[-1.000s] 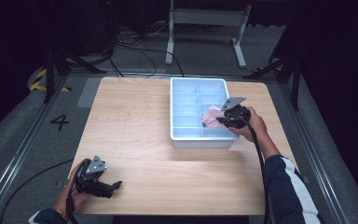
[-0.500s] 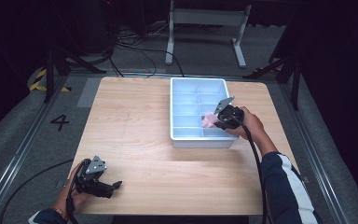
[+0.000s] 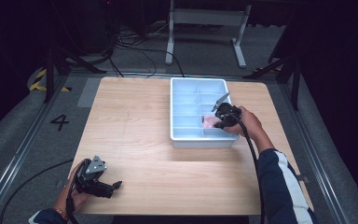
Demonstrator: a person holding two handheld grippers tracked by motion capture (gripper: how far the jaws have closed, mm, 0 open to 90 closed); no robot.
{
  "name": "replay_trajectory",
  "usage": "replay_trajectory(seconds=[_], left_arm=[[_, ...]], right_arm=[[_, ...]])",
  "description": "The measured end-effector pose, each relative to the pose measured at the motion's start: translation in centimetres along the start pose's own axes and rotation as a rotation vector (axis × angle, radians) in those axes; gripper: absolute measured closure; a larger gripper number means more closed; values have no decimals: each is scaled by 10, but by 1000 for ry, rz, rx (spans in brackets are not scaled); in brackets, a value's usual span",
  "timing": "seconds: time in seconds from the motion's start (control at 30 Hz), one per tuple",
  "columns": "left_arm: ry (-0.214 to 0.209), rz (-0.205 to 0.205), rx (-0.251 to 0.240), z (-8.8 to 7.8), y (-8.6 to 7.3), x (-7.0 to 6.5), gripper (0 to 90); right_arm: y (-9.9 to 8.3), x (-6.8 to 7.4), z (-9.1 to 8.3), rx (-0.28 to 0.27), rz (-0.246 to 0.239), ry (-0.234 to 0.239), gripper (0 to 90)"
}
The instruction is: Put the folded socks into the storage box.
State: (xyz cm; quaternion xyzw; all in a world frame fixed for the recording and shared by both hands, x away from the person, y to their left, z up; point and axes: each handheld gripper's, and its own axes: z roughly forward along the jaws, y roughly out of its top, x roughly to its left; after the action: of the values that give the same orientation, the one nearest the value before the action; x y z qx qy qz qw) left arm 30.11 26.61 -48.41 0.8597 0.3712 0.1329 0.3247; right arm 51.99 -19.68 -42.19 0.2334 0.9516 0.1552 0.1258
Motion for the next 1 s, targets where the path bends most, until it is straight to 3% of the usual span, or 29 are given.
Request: replay_trajectory(seconds=[0.17,0.27,0.37,0.7,1.0], left_arm=[[0,1,0,0,0,0,0],[0,1,0,0,0,0,0],[0,1,0,0,0,0,0],[0,1,0,0,0,0,0],[0,2,0,0,0,0,0]], right_arm=[[4,0,2,51,7,-5,747],[9,4,6,108,-20,-48,742],[11,5,7,119,-13,-57,739],[8,6,6,90,-4,-74,703],[-1,1,1,14,66,-65,593]])
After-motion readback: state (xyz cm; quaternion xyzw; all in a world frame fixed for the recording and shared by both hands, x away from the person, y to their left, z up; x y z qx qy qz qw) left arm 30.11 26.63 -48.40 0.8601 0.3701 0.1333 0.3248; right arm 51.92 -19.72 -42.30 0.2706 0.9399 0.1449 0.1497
